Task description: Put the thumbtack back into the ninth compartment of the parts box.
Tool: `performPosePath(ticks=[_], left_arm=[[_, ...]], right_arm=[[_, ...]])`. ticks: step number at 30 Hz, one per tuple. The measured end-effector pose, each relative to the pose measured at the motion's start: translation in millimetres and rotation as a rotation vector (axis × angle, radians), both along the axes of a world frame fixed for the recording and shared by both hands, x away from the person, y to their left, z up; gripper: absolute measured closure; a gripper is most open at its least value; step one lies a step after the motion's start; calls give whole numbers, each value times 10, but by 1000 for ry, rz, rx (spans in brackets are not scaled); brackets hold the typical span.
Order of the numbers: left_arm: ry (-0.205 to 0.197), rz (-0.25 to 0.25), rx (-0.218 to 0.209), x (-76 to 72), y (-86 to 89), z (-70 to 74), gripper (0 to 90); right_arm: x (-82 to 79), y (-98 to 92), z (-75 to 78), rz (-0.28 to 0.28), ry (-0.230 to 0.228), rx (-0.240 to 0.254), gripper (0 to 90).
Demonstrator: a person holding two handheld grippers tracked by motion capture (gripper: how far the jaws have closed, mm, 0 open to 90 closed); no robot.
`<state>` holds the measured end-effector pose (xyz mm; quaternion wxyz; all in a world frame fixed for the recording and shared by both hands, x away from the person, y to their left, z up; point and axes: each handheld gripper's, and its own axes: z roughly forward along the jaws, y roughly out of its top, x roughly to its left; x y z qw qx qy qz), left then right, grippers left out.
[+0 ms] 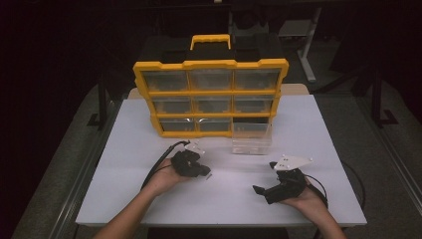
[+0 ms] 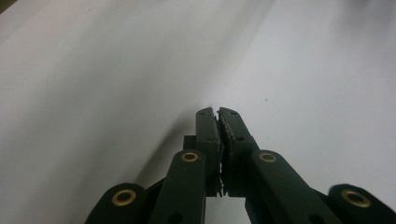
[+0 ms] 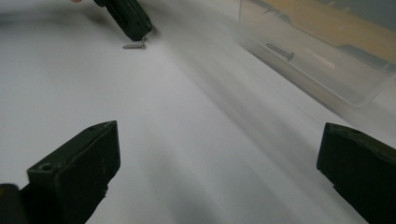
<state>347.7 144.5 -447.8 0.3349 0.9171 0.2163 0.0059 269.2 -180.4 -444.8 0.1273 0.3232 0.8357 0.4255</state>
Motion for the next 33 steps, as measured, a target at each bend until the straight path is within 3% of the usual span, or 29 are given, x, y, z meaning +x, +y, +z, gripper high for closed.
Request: performPosePath(ticks=[17, 33], left_arm=[[-3, 7, -59, 69, 37, 184, 872], [-48, -41, -79, 181, -43, 497, 872]], right_arm=[[3, 0, 2, 1, -1, 2, 0], [4, 0, 4, -2, -1, 5, 0]])
